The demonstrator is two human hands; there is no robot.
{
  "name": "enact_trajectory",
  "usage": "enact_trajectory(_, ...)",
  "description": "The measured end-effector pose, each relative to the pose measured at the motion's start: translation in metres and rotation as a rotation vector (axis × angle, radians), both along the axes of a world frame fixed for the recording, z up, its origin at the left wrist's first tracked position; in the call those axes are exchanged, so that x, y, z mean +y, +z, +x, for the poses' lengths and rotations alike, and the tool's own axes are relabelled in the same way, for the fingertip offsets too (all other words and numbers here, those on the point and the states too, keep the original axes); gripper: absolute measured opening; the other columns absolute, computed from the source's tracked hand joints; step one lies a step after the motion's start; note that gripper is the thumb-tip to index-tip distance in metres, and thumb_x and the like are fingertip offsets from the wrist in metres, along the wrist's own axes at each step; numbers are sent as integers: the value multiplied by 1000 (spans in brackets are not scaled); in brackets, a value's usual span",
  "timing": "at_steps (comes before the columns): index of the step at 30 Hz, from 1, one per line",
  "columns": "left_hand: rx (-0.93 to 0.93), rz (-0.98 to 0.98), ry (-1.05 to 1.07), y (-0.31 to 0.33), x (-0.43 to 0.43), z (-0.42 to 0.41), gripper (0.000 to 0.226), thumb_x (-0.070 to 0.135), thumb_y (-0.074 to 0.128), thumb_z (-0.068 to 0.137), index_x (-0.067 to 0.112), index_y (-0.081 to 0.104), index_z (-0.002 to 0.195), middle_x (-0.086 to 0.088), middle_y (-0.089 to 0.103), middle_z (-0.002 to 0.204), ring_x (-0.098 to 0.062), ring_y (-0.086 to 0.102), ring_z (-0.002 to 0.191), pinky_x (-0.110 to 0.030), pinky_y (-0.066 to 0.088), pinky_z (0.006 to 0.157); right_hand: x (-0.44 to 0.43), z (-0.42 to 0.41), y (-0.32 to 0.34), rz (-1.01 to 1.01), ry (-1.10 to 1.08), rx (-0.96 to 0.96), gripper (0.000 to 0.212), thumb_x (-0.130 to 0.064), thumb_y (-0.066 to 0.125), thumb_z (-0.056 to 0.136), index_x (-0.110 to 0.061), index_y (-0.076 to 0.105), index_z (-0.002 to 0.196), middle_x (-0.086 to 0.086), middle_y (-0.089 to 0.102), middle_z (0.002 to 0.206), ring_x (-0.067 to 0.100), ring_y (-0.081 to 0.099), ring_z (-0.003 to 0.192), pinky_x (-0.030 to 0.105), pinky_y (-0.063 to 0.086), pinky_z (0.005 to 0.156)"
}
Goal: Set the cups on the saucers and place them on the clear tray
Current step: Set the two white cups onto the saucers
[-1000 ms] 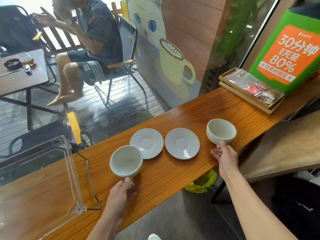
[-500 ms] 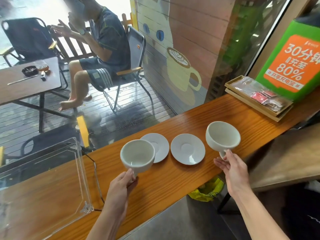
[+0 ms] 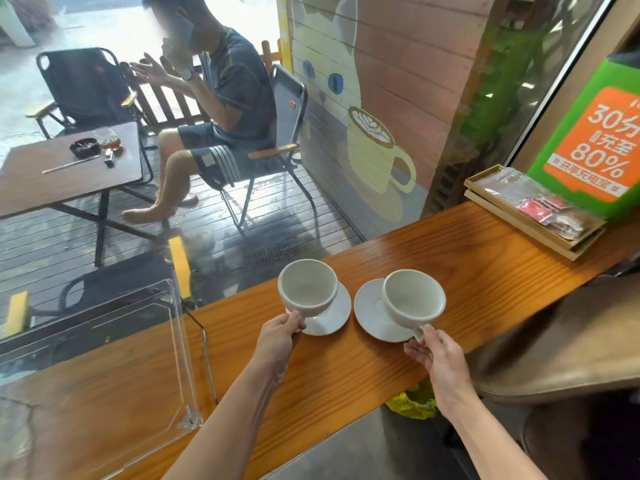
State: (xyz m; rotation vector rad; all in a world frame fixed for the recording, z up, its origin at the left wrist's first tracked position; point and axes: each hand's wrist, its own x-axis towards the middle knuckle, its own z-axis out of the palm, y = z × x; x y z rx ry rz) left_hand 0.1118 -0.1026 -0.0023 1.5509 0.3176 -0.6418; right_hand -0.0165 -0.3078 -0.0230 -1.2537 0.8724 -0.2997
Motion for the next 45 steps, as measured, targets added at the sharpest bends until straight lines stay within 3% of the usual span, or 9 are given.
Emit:
enact_trajectory(5, 0, 57, -19, 0, -9, 2, 32, 23, 48, 94, 8, 63, 71, -9, 59, 84, -21, 53, 89, -42, 47, 96, 3, 0, -3, -8, 6, 43, 30, -25, 42, 98, -8, 53, 76, 15, 57, 89, 25, 61, 84, 39, 52, 81)
enact_trajectory(12, 39, 95, 6, -7, -13, 2, 30, 24, 52, 92, 9, 65, 70, -9, 61, 85, -22, 55, 91, -47, 46, 100, 4, 0, -6, -36, 24, 74, 29, -28, 43, 97, -6, 56, 83, 14, 58, 90, 23, 62, 83, 38, 52, 81)
enact_trajectory(22, 100, 111, 115, -12, -15, 7, 17, 23, 61, 88, 12, 71, 78, -8, 66, 102, -24, 58, 102, -46, 48, 99, 14, 9, -12, -43, 51, 103, 30, -29, 42, 97, -3, 58, 90, 16, 60, 93, 25, 64, 87, 37, 53, 81)
enact_trajectory(25, 137, 124, 151, -12, -16, 9, 14, 21, 63, 86, 12, 70, 79, -11, 65, 107, -27, 57, 107, -46, 48, 100, 18, 14, -14, -56, 46, 112, 29, -29, 44, 97, -6, 60, 88, 17, 61, 91, 25, 65, 82, 33, 55, 73)
enact_trajectory(30, 220, 133, 155, -14, -17, 10, 28, 16, 68, 82, 1, 67, 106, -15, 67, 109, -28, 59, 108, -46, 47, 101, 25, 17, -19, -103, 26, 158, 27, -33, 48, 94, -11, 61, 84, 15, 65, 88, 22, 66, 72, 25, 53, 57)
enact_trajectory(35, 240, 141, 131, -18, -17, 11, 31, 14, 72, 78, 1, 67, 106, -9, 64, 96, -26, 59, 102, -45, 48, 100, 24, 20, -17, -45, 31, 179, 28, -36, 54, 91, -9, 63, 88, 14, 65, 90, 22, 64, 70, 27, 57, 54)
enact_trajectory(45, 202, 185, 136, -20, -19, 11, 31, 20, 73, 77, 5, 69, 104, -8, 64, 97, -26, 58, 99, -45, 50, 97, 33, 25, -12, -48, 26, 229, 29, -37, 56, 91, -9, 65, 92, 14, 68, 87, 20, 61, 64, 28, 52, 49)
